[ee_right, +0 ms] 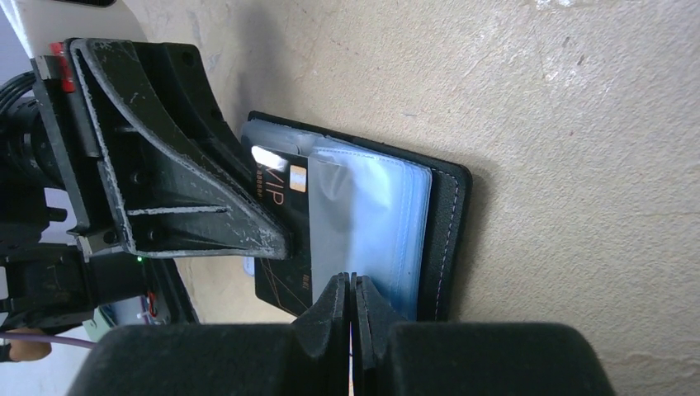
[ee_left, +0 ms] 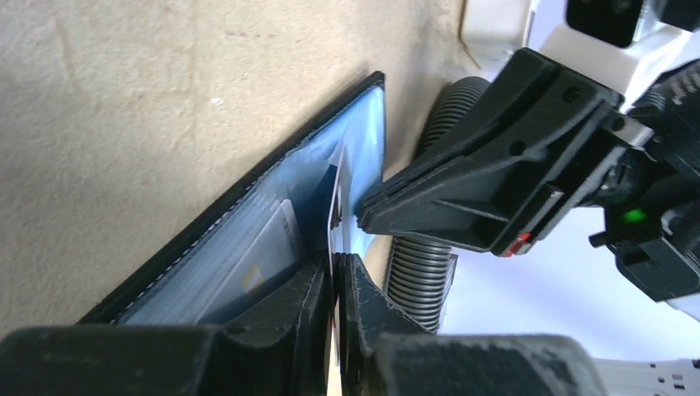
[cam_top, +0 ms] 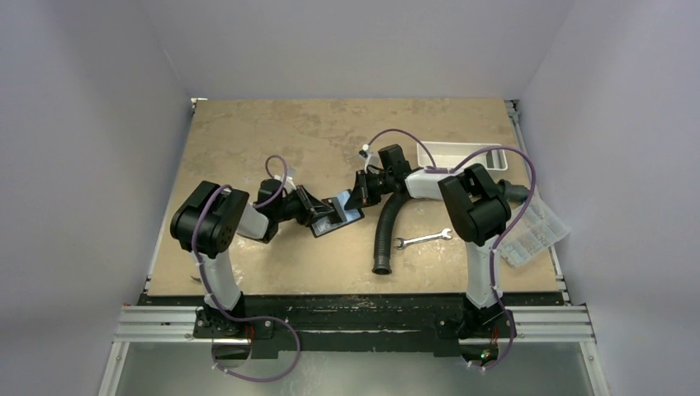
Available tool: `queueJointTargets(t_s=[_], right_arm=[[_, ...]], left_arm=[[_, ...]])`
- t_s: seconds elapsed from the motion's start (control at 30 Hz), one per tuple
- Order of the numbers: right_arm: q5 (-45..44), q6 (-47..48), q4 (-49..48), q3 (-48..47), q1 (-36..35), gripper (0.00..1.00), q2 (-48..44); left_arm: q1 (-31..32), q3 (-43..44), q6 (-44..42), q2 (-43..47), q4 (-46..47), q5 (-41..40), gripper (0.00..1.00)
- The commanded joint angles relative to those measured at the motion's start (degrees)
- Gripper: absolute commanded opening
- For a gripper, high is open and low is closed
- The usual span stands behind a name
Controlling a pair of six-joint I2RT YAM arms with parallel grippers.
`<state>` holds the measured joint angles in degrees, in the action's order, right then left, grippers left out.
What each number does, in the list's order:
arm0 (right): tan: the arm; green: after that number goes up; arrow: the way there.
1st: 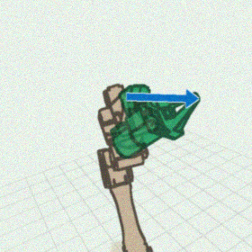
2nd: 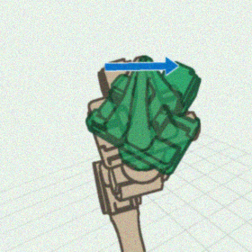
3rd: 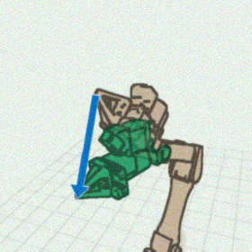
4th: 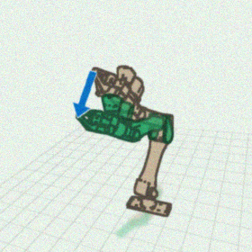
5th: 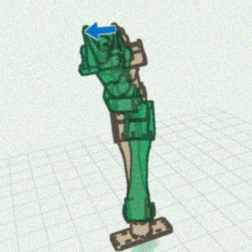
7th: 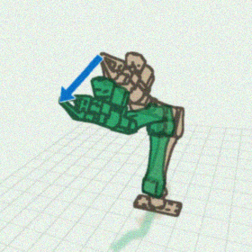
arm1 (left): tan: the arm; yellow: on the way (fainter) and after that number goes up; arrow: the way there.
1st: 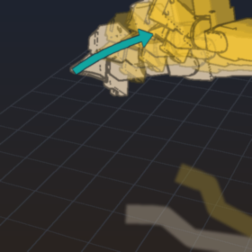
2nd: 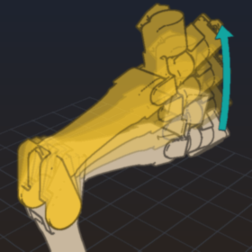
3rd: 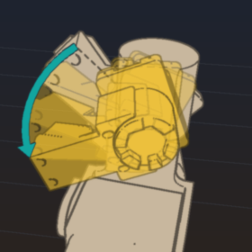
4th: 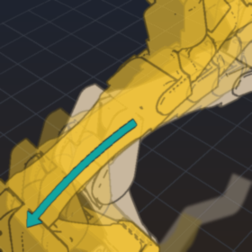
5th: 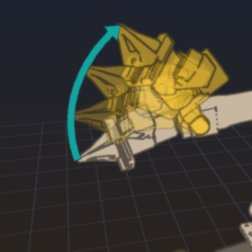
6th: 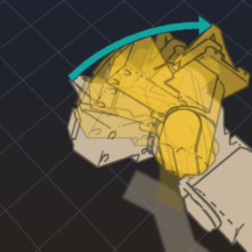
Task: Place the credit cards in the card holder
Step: Insert the credit card into the card holder.
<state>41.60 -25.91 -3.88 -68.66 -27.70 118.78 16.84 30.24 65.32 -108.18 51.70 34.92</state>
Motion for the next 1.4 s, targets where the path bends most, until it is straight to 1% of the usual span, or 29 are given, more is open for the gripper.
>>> queueJointTargets(t_s=[0.0, 0.07, 0.13, 0.17, 0.3, 0.43, 0.6, 0.67, 0.73, 0.87, 0.97, 1.03, 1.17, 1.27, 1.3, 1.37], right_arm=[[-0.45, 0.95, -0.32, -0.64, -0.13, 0.00, -1.17], [-0.64, 0.95, -0.29, -0.68, -0.15, 0.00, -1.38], [-0.75, 0.95, -0.25, -0.73, -0.11, 0.00, -1.36], [-0.74, 0.87, -0.19, -0.74, -0.09, 0.00, -1.48], [-0.98, 0.86, -0.17, -0.49, -0.15, 0.00, -1.66], [-1.17, 0.95, -0.36, 0.14, -0.13, 0.00, -2.14], [-1.24, 1.07, -0.36, 0.45, -0.07, 0.00, -2.28], [-1.26, 1.12, -0.34, 0.54, -0.15, 0.00, -2.31], [-1.39, 1.07, -0.34, 0.56, -0.09, 0.00, -2.33], [-1.55, 0.95, -0.46, 0.72, -0.09, 0.00, -2.59], [-1.53, 0.67, -0.65, 0.81, -0.08, 0.00, -2.86], [-1.30, -0.11, -1.25, 1.09, -0.10, 0.00, -3.22], [-2.46, -2.52, -2.34, 1.93, 0.17, 0.00, -4.51], [-3.81, -3.15, -2.31, 2.61, 0.86, 0.01, -5.79], [-3.89, -3.13, -2.09, 2.73, 1.19, 0.01, -5.91], [-4.01, -2.49, -1.39, 2.75, 1.56, 0.03, -5.93]], left_arm=[[1.24, 3.89, -6.18, 4.33, -16.07, -3.67, 0.21], [1.26, 5.26, -9.09, 6.37, -23.03, -5.52, 0.34], [1.26, 6.26, -10.26, 7.54, -26.33, -6.39, 0.43], [1.26, 6.52, -10.43, 7.81, -27.38, -6.58, 0.46], [1.26, 6.60, -10.70, 8.81, -30.20, -6.68, 0.52], [1.26, 6.72, -12.17, 10.96, -34.07, -8.78, 0.54], [1.26, 7.47, -12.93, 11.24, -36.26, -9.74, 0.45], [1.35, 7.51, -13.05, 10.86, -36.12, -10.06, 0.34], [1.35, 7.93, -13.15, 9.69, -35.83, -9.68, 0.25], [1.82, 8.97, -12.80, 7.20, -34.20, -8.62, 0.13], [2.50, 9.30, -11.28, 5.28, -31.06, -7.20, 0.02], [3.20, 9.55, -10.32, 4.12, -29.09, -6.72, 0.00], [4.40, 9.60, -9.03, 2.77, -26.13, -6.99, 0.00], [4.43, 9.07, -8.78, 2.76, -26.01, -7.49, 0.00], [4.43, 9.05, -9.18, 3.03, -26.88, -7.82, 0.01], [4.43, 9.00, -9.97, 4.22, -28.96, -8.78, 0.12]])
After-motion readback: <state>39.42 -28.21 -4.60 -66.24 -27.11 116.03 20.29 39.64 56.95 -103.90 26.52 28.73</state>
